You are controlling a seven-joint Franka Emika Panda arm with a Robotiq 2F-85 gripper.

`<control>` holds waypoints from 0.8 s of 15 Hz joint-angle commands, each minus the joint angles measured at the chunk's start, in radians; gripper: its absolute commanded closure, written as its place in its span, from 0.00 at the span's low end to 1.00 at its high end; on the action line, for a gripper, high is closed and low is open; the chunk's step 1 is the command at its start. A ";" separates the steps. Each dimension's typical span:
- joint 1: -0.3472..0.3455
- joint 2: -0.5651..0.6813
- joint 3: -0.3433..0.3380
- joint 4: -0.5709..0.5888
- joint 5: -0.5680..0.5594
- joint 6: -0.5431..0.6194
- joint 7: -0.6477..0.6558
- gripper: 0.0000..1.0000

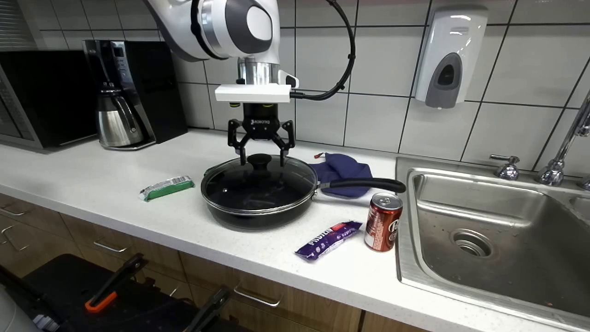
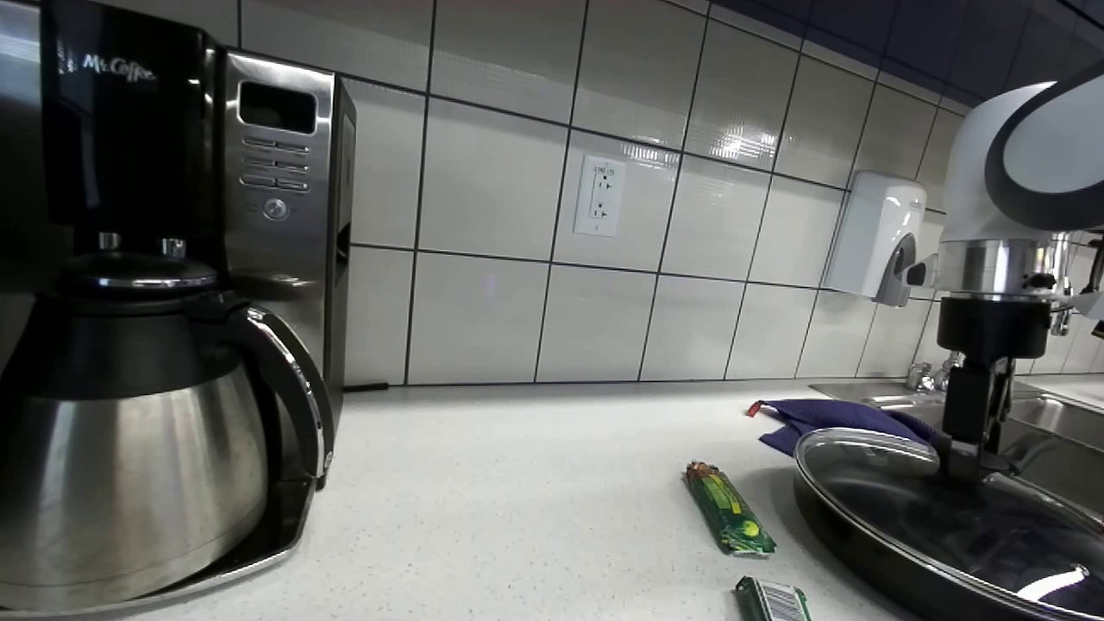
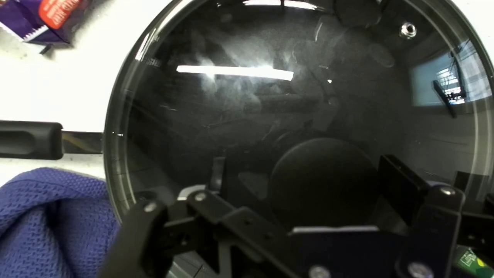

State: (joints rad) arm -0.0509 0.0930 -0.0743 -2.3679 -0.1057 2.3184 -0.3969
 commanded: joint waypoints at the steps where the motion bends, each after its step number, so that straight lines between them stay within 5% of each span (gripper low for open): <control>1: -0.002 -0.014 0.015 -0.010 -0.006 0.021 0.023 0.00; 7: 0.002 -0.019 0.027 -0.014 0.001 0.031 0.003 0.00; 8: 0.004 -0.022 0.029 -0.016 -0.001 0.031 0.004 0.25; 12: 0.006 -0.037 0.032 -0.022 -0.005 0.024 0.000 0.51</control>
State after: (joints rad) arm -0.0403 0.0913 -0.0530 -2.3679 -0.1067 2.3393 -0.3971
